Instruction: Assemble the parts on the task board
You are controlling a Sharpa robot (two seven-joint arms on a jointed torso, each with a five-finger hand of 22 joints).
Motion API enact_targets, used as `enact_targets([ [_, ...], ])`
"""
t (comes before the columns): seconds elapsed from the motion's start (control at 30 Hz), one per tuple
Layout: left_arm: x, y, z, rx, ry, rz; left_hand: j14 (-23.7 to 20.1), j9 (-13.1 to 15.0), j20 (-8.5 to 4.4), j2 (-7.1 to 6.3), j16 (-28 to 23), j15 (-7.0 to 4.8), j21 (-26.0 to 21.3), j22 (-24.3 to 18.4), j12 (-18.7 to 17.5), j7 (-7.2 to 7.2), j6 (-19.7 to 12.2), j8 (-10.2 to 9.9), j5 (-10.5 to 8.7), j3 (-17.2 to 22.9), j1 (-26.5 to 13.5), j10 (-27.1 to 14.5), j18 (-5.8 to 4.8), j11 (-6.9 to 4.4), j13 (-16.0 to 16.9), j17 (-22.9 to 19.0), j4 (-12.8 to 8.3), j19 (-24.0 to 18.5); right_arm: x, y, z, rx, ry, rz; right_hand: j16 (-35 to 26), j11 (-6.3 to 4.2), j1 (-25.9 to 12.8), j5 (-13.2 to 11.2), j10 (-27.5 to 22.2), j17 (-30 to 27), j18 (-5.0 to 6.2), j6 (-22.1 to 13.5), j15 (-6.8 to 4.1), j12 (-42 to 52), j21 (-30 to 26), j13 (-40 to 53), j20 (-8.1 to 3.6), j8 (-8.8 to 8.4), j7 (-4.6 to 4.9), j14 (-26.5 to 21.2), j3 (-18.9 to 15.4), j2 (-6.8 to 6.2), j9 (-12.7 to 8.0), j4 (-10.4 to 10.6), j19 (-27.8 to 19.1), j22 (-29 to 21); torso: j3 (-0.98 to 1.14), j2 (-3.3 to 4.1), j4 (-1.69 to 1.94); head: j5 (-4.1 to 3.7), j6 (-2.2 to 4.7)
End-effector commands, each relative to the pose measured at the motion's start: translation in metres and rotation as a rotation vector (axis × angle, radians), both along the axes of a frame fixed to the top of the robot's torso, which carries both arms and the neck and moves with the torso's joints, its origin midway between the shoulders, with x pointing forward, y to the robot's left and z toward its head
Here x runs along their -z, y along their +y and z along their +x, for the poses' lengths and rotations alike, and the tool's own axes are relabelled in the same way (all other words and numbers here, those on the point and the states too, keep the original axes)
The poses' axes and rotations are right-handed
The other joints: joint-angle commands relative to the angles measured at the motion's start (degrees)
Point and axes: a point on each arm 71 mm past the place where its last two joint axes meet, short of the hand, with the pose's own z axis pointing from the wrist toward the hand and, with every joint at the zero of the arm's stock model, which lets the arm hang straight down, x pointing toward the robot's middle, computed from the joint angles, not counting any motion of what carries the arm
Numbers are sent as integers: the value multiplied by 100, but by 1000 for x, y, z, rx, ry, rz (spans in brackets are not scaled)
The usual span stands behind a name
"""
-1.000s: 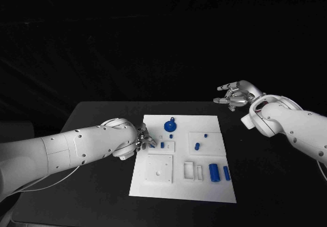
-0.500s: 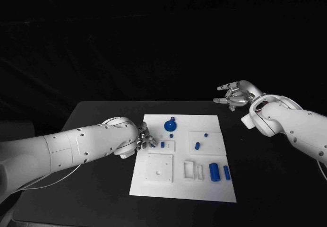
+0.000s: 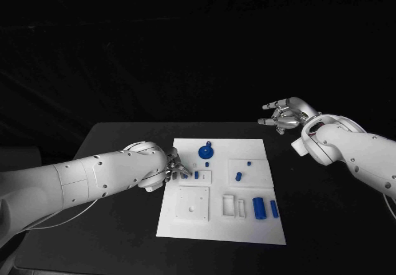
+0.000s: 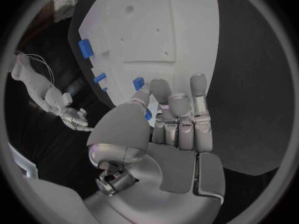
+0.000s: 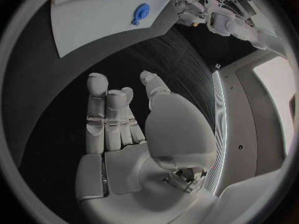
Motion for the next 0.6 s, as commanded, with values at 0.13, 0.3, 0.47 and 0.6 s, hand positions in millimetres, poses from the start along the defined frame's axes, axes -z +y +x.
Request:
enact_targets([
  [0.13, 8, -5, -4, 32, 35, 1, -10, 41, -23, -182, 9, -41, -35, 99, 7, -179, 99, 32, -18, -71, -94, 83, -44, -203, -12, -8, 175, 16, 2, 2, 0, -15, 9, 0, -28, -27, -37, 17, -31, -5, 113, -16, -32, 15, -16, 4, 0, -25, 9, -25, -2, 7, 1, 32, 201, 242, -3, -2, 7, -2, -10],
  [0.3, 8, -5, -4, 30, 35, 2, -13, 35, -23, -282, 7, -40, -51, 100, 7, -178, 101, 31, -31, -52, -66, 83, -44, -200, -16, -9, 303, 17, 2, 2, 0, -15, 10, 0, -28, -27, -37, 17, -31, -5, 113, -16, -32, 15, -16, 4, 0, -25, 9, -25, -2, 7, 1, 32, 201, 242, -5, 0, -1, -4, -8],
  [0.47, 9, -3, -3, 25, 34, 3, -13, 35, -23, -296, 6, -40, -52, 101, 7, -177, 100, 32, -35, -50, -64, 84, -44, -200, -17, -10, 315, 18, 3, 2, 0, -14, 10, 0, -28, -27, -37, 17, -31, -5, 113, -16, -32, 15, -16, 4, 0, -25, 9, -25, -2, 7, 1, 32, 201, 242, -4, 1, 1, -5, -8],
  [0.6, 9, -1, -3, 19, 32, 4, -16, 37, -23, -336, 5, -40, -58, 101, 8, -177, 103, 34, -39, -30, -55, 83, -44, -199, -18, -11, 368, 20, 3, 2, 0, -14, 10, 0, -28, -27, -37, 17, -31, -5, 113, -16, -32, 15, -16, 4, 0, -25, 9, -25, -2, 7, 1, 32, 201, 242, -5, 1, 0, -14, -2],
])
